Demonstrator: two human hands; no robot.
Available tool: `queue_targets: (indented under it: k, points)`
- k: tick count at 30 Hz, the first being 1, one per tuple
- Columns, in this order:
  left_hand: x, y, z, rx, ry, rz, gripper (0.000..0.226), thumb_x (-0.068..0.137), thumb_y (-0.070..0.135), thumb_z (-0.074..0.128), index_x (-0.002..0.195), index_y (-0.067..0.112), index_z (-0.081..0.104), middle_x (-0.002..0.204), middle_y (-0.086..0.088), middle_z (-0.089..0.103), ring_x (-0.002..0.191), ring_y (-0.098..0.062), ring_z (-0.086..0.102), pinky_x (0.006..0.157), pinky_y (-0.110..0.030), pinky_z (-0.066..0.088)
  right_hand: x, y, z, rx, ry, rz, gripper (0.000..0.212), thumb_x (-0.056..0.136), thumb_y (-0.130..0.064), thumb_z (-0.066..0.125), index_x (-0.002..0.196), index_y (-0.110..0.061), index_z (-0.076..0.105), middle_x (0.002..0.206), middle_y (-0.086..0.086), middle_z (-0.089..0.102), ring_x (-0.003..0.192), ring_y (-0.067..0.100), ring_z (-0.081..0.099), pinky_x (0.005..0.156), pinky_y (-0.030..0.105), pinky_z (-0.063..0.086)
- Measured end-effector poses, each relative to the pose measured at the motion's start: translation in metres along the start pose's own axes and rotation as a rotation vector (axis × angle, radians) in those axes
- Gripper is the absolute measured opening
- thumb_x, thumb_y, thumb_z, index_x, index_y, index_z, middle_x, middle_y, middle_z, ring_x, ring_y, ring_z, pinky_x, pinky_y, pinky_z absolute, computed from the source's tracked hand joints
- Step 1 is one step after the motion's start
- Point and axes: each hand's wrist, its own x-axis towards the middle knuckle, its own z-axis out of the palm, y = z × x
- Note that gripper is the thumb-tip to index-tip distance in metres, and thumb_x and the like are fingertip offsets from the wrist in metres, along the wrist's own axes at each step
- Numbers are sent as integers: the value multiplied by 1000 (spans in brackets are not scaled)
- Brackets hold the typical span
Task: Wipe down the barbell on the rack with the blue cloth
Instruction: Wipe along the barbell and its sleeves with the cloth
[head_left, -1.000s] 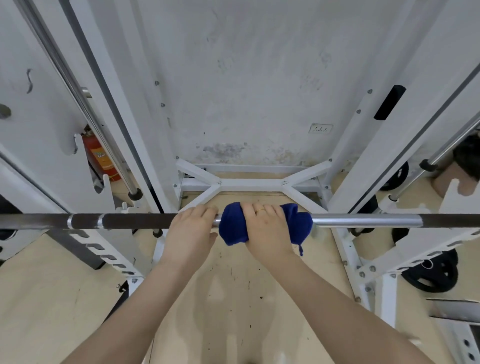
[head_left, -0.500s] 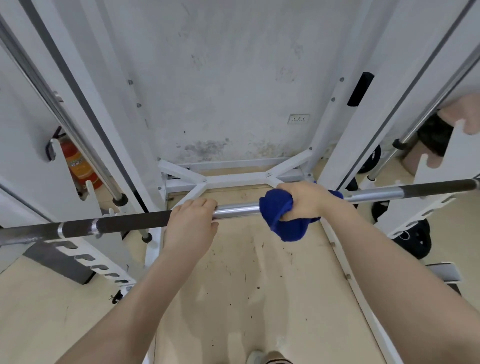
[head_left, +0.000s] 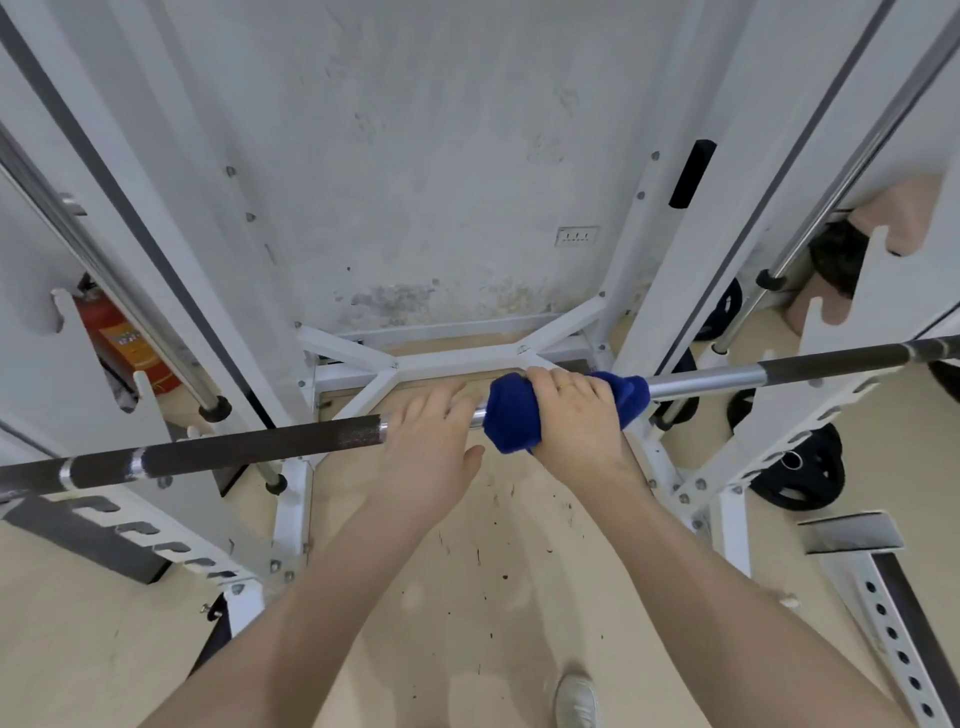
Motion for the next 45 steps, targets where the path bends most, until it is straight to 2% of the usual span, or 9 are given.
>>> queue_targets:
  k: [11, 16, 19, 21, 27, 31, 36, 41, 45]
  points:
    - [36, 38, 2, 31, -107, -61, 43, 90, 12, 42, 131, 23, 40, 117, 1, 59, 104, -22, 53, 79, -27, 41, 78, 31, -18, 480, -1048, -99, 33, 56, -36, 70, 86, -23, 67, 87, -4, 71, 85, 18, 66, 77, 39, 57]
    - [33, 38, -2, -88, -84, -253, 43, 92, 24, 47, 134, 23, 40, 121, 0, 60, 106, -23, 57, 82, -37, 50, 55, 34, -17, 340, -724, -197, 14, 61, -34, 60, 65, -25, 49, 58, -8, 55, 57, 15, 55, 55, 32, 48]
    - [32, 36, 0, -36, -116, -261, 51, 87, 39, 56, 133, 24, 41, 123, 1, 60, 107, -21, 58, 82, -33, 49, 17, 41, -5, 90, -158, -315, 31, 62, -27, 68, 90, -22, 57, 73, -7, 59, 64, 19, 57, 60, 30, 41]
    - [31, 37, 5, 72, -83, -183, 54, 80, 51, 61, 123, 20, 52, 111, -1, 66, 99, -23, 61, 89, -33, 44, 15, 54, -5, 82, -86, -351, 45, 61, -27, 72, 102, -19, 57, 79, -4, 64, 68, 21, 61, 64, 32, 44]
    - [38, 45, 8, 251, -52, -135, 25, 88, 34, 55, 107, 19, 60, 101, 0, 65, 95, -23, 59, 102, -30, 28, 75, 93, -33, 710, -1124, -112, 27, 69, -40, 74, 91, -28, 63, 90, -8, 71, 86, 12, 66, 79, 33, 54]
    - [43, 51, 6, 272, -61, -166, 17, 89, 31, 54, 100, 19, 58, 95, 1, 63, 88, -21, 58, 94, -28, 32, 87, 96, -27, 773, -1430, 94, 47, 63, -42, 79, 105, -23, 66, 105, -1, 71, 99, 23, 66, 90, 41, 52]
    - [46, 54, 8, 293, -62, -233, 14, 88, 28, 52, 98, 20, 58, 85, 5, 53, 78, -18, 49, 96, -28, 30, 61, 93, -27, 481, -873, -175, 36, 65, -49, 67, 88, -22, 60, 81, -2, 69, 78, 19, 66, 71, 39, 54]
    - [49, 61, 4, 294, -98, -294, 27, 84, 39, 57, 106, 23, 58, 93, 8, 61, 89, -17, 56, 99, -29, 30, 12, 111, -8, -13, -102, -482, 56, 61, -23, 77, 113, -17, 53, 89, -3, 66, 72, 19, 62, 66, 31, 49]
    - [59, 79, 2, 204, -126, -265, 52, 81, 49, 60, 125, 25, 47, 110, 6, 64, 101, -19, 59, 94, -28, 35, 22, 132, -27, 100, -249, -444, 49, 66, -23, 71, 110, -21, 51, 82, -8, 63, 69, 13, 58, 61, 27, 46]
